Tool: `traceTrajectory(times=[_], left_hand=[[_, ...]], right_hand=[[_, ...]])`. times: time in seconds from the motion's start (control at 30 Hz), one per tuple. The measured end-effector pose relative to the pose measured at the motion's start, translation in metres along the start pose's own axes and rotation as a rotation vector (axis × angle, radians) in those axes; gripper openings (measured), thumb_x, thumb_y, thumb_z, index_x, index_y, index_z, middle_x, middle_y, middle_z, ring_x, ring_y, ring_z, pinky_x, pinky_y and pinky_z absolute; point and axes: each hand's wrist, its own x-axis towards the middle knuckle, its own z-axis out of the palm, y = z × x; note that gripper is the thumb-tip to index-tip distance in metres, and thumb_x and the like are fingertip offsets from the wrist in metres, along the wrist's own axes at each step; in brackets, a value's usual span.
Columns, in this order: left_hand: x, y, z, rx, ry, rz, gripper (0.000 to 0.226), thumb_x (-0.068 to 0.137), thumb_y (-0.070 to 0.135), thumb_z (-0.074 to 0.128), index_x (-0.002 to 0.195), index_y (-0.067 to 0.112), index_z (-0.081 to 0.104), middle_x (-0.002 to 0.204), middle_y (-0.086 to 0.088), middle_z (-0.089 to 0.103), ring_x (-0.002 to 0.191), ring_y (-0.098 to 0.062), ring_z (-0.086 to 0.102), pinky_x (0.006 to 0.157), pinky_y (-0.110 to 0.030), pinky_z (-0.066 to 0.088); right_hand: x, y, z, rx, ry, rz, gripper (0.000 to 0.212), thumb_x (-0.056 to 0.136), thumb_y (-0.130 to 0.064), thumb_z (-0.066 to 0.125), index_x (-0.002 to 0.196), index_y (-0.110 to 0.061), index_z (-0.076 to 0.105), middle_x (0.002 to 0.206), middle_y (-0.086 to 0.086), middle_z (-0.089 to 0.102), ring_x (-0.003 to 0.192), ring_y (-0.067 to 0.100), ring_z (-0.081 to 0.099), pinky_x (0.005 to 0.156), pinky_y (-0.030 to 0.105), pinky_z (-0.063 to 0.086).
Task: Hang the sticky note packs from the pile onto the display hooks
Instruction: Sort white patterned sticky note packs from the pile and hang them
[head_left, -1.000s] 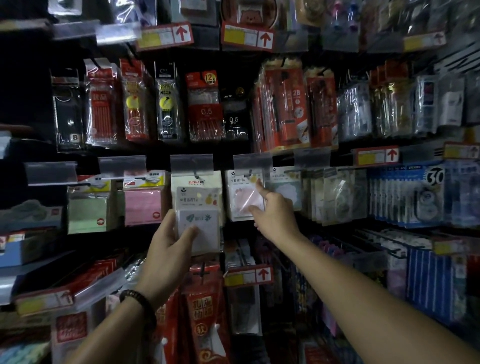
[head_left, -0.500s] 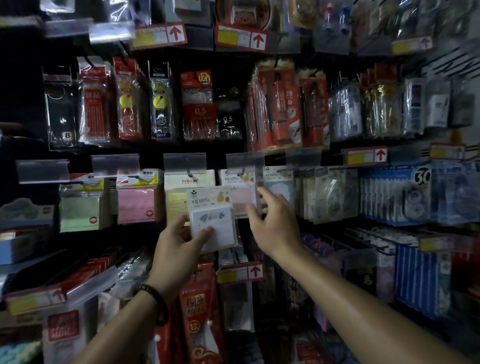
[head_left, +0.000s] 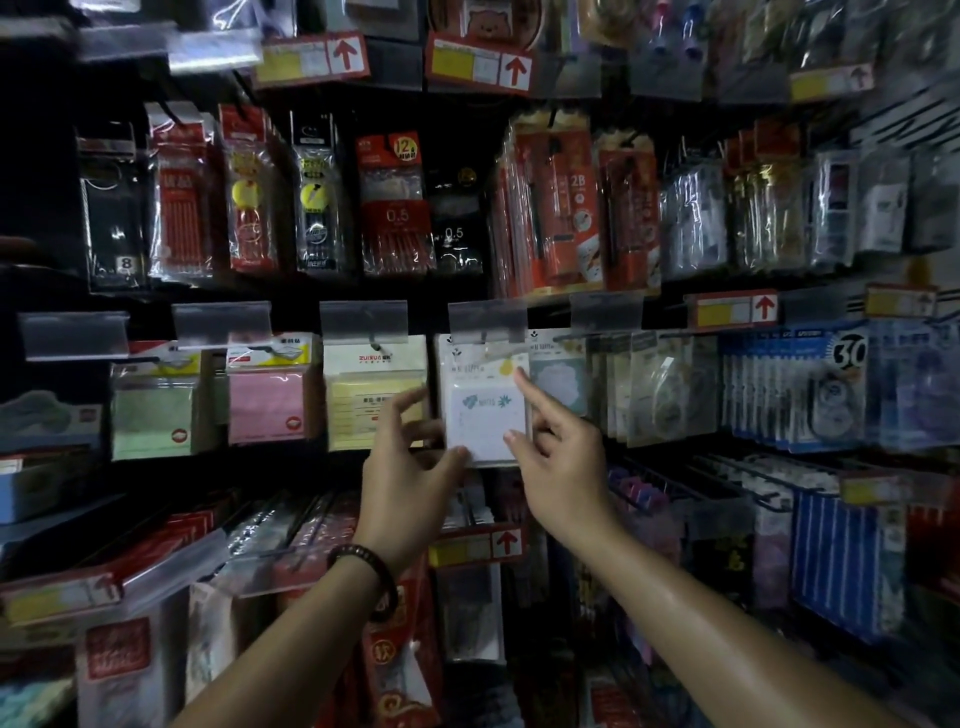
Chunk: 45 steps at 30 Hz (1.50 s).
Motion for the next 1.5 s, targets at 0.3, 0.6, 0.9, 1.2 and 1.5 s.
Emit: traceTrajectory(times=[0.3, 0.6, 0.9, 1.2, 1.5], left_hand=[[0.024, 0.001, -0.001, 0.046, 0.001, 0.104, 0.064, 0.092, 0.005, 0.081, 0.139, 0.045, 0.064, 0.115, -0.004, 0.074, 0.1, -0.022, 0.077, 0.087, -0.042, 0.067], [0.025, -0.003, -0.004, 0.104, -0.039, 0.121, 0.07, 0.092, 0.005, 0.081, 0.146, 0.043, 0.058, 0.116, -0.003, 0.074, 0.099, -0.024, 0.077, 0.085, -0.038, 0.067], [0.025, 0.003, -0.01, 0.454, -0.084, 0.145, 0.059, 0.098, 0.027, 0.076, 0.152, 0.035, 0.055, 0.111, 0.011, 0.07, 0.083, -0.004, 0.072, 0.068, -0.018, 0.06], [-0.003, 0.008, -0.021, 0.527, -0.077, 0.14, 0.044, 0.097, 0.029, 0.076, 0.135, 0.033, 0.055, 0.106, 0.014, 0.068, 0.085, 0.0, 0.069, 0.075, -0.019, 0.06], [-0.052, 0.025, -0.056, 0.55, -0.086, 0.217, 0.023, 0.095, 0.026, 0.076, 0.116, 0.028, 0.068, 0.087, 0.017, 0.073, 0.08, 0.002, 0.069, 0.072, -0.03, 0.061]], right_hand=[[0.031, 0.006, 0.005, 0.042, 0.013, -0.014, 0.064, 0.102, 0.005, 0.063, 0.155, -0.029, 0.054, 0.112, -0.023, 0.065, 0.053, -0.005, 0.05, 0.056, 0.008, 0.041], [0.039, 0.007, 0.001, -0.079, -0.028, 0.022, 0.061, 0.102, 0.001, 0.063, 0.155, -0.028, 0.054, 0.126, -0.021, 0.072, 0.055, 0.003, 0.059, 0.051, 0.022, 0.052], [0.062, 0.026, 0.009, -0.308, -0.029, 0.075, 0.061, 0.102, -0.005, 0.066, 0.157, -0.025, 0.052, 0.076, -0.021, 0.035, 0.072, 0.0, 0.056, 0.078, 0.021, 0.064], [0.077, 0.017, 0.029, -0.662, -0.12, 0.115, 0.077, 0.106, -0.012, 0.062, 0.16, -0.055, 0.029, 0.158, 0.007, 0.053, 0.099, 0.02, 0.069, 0.088, 0.038, 0.065], [0.05, -0.011, 0.011, -0.838, -0.094, 0.127, 0.069, 0.104, -0.037, 0.06, 0.164, -0.047, 0.028, 0.136, 0.009, 0.053, 0.091, 0.024, 0.066, 0.076, 0.04, 0.061]])
